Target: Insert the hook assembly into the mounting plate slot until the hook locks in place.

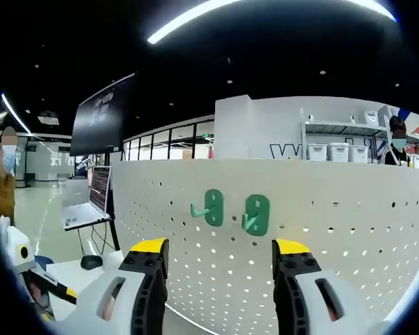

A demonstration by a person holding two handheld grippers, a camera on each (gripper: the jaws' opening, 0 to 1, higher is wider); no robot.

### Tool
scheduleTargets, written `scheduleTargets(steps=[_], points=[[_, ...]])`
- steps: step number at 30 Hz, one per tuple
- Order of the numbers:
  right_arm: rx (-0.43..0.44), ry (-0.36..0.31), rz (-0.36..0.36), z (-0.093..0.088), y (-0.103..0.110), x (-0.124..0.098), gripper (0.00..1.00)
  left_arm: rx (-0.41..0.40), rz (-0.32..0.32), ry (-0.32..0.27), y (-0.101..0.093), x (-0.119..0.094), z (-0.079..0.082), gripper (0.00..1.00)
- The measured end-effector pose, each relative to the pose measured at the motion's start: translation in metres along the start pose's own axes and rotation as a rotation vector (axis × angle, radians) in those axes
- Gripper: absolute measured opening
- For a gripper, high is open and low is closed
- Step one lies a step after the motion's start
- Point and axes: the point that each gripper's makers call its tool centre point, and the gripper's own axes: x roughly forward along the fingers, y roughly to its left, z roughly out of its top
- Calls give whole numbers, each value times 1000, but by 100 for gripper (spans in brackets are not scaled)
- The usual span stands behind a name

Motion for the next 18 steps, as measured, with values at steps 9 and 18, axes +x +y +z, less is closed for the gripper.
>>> scheduleTargets(steps=[9, 18], points=[[1, 4, 37, -4, 5, -4, 62, 8, -5, 11, -2, 0, -1, 79], [3, 19, 47, -14, 3, -21, 64, 7, -3, 12, 0, -1, -2, 79]])
